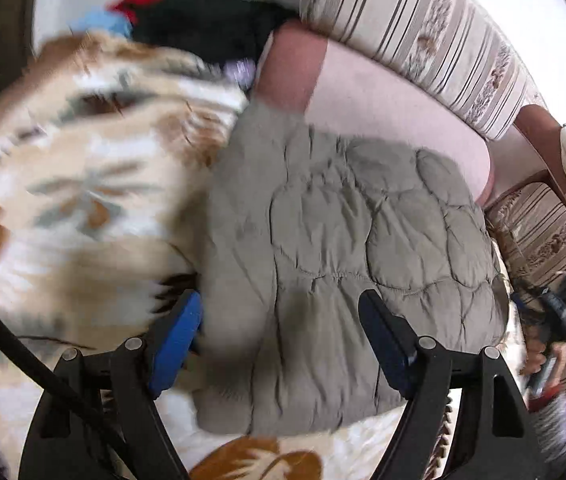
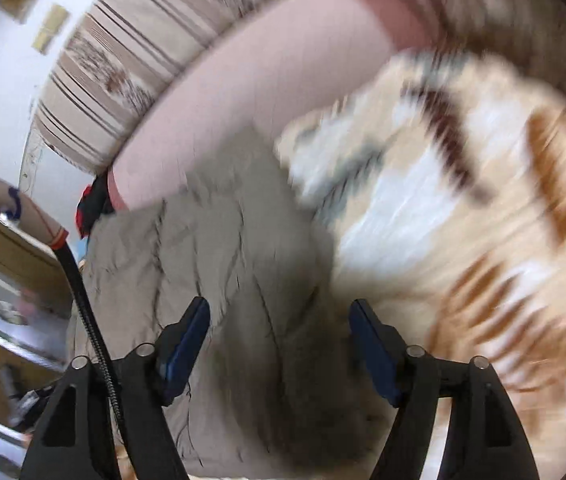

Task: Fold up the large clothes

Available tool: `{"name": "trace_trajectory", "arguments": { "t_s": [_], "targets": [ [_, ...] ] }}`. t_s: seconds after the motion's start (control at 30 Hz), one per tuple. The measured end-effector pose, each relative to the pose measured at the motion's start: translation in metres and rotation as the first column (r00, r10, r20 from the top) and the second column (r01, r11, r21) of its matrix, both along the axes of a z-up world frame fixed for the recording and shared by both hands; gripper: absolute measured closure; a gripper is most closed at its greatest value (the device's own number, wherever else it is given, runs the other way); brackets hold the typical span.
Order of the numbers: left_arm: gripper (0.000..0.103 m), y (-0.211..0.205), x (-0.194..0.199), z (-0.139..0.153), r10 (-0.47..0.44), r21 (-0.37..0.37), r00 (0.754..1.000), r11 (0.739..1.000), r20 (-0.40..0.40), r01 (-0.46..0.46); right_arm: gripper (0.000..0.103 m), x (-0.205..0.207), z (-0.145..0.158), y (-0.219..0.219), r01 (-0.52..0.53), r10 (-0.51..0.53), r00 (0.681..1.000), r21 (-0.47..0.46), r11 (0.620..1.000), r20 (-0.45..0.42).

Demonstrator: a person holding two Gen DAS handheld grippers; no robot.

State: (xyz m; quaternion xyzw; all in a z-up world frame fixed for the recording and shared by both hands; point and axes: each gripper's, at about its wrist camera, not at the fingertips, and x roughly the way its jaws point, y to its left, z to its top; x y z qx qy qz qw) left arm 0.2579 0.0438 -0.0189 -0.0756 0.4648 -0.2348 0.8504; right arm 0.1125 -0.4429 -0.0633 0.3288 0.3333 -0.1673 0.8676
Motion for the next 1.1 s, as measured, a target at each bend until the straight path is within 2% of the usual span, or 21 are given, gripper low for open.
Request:
{"name": "trace_trajectory", "arguments": {
  "t_s": [0.07,0.13,0.23,0.3,0.37,0.43,0.53,0.63,0.73,0.8,0.83,0.9,0.97,1.03,1.1],
  "targets": [
    [0.02,0.006,-0.005,0.016,0.011,-0.063,1.0,0.998,0.026,-0.01,0.024,0.004,0.018,0.013,-0.024,0.023,1.0,-0.095,0.995,-0.005],
    [0.018,-0.008,0.003,0.023,0.002,-0.088,1.0,0.996,0.022,0.0,0.024,0.033,0.032,0.038,-0.118,0.117,0.993,-0.143,0.983,-0.015],
    [0.018,-0.052,0.019,0.018,-0.014,0.0,0.999,1.0,0.042,0.014,0.024,0.083,0.025,0.072,-0.224,0.219,0.974,-0.18,0.958,-0.052],
    [0.018,-0.081,0.034,0.0,-0.019,0.076,0.999,0.997,0.038,0.016,0.024,0.112,0.011,0.09,-0.267,0.255,0.963,-0.183,0.946,-0.084],
    [0.018,-0.098,0.049,-0.027,-0.004,0.131,1.0,0.991,-0.005,0.005,0.024,0.142,-0.007,0.101,-0.289,0.269,0.955,-0.188,0.939,-0.126],
    [0.014,-0.102,0.059,-0.046,0.012,0.14,1.0,0.99,-0.003,-0.012,0.024,0.163,-0.024,0.105,-0.281,0.255,0.956,-0.204,0.938,-0.142],
    [0.011,-0.103,0.068,-0.052,0.02,0.128,0.999,0.991,0.027,-0.023,0.024,0.18,-0.042,0.095,-0.251,0.225,0.963,-0.198,0.948,-0.147],
    [0.011,-0.104,0.072,-0.05,0.025,0.124,0.999,0.992,0.037,-0.029,0.023,0.189,-0.045,0.091,-0.233,0.205,0.967,-0.193,0.953,-0.154],
    [0.011,-0.102,0.061,-0.04,0.044,0.137,0.997,0.989,0.059,-0.052,0.024,0.184,-0.029,0.095,-0.244,0.207,0.963,-0.235,0.941,-0.171],
    [0.011,-0.096,0.042,-0.024,0.068,0.151,0.991,0.985,0.116,-0.085,0.024,0.166,-0.014,0.103,-0.247,0.211,0.965,-0.26,0.933,-0.159],
    [0.011,-0.093,0.032,-0.015,0.08,0.163,0.984,0.981,0.156,-0.105,0.024,0.152,-0.005,0.108,-0.248,0.217,0.966,-0.265,0.932,-0.142],
    [0.011,-0.085,0.001,0.009,0.122,0.202,0.951,0.962,0.284,-0.183,0.024,0.127,0.004,0.117,-0.25,0.223,0.967,-0.272,0.929,-0.127],
    [0.009,-0.076,-0.035,0.034,0.159,0.216,0.899,0.94,0.407,-0.264,0.024,0.098,0.014,0.128,-0.258,0.236,0.965,-0.268,0.928,-0.112],
    [0.004,-0.069,-0.063,0.052,0.188,0.214,0.857,0.922,0.479,-0.322,0.024,0.07,0.021,0.138,-0.257,0.236,0.966,-0.27,0.928,-0.108],
    [0.003,-0.061,-0.095,0.071,0.201,0.185,0.826,0.921,0.527,-0.342,0.024,0.045,0.023,0.152,-0.262,0.24,0.964,-0.265,0.928,-0.11]
  ]
}}
